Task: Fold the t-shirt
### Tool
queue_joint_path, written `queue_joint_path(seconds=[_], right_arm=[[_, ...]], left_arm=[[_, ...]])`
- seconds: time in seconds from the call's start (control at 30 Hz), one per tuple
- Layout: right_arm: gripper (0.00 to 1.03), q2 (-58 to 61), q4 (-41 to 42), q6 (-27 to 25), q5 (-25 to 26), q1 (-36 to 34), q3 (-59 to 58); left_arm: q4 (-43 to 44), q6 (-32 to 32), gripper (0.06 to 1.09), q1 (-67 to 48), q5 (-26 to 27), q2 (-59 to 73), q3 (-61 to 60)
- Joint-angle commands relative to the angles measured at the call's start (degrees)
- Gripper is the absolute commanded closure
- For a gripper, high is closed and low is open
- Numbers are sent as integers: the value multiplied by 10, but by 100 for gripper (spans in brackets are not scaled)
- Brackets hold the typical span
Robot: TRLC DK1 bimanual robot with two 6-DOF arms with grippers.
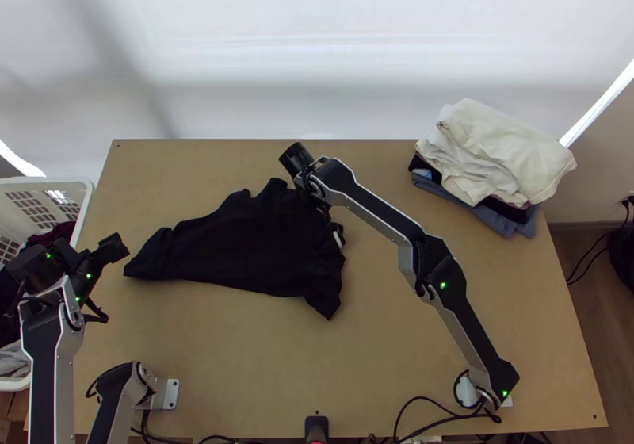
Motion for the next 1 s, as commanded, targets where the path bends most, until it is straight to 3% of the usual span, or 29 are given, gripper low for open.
queue_joint_path(seconds=[0.0,0.43,0.47,0.53,0.63,0.7,0.8,0.97], right_arm=[[45,30,6,-6,-3,4,15],[51,46,10,-9,0,5,15],[53,46,11,-9,0,5,15],[73,46,19,-9,1,4,15],[81,42,19,-12,2,4,13],[97,35,19,-16,2,2,12],[100,23,16,-16,3,-4,7],[100,1,5,-17,4,-18,-2]], left_arm=[[-3,-1,10,0,5,-1,5],[-2,1,9,3,5,1,6],[-2,1,9,3,5,1,7],[-2,1,9,3,5,2,7],[-2,1,9,4,5,3,10],[-2,1,10,4,5,6,13],[-9,2,10,2,5,19,23],[-96,12,10,-23,9,94,109]])
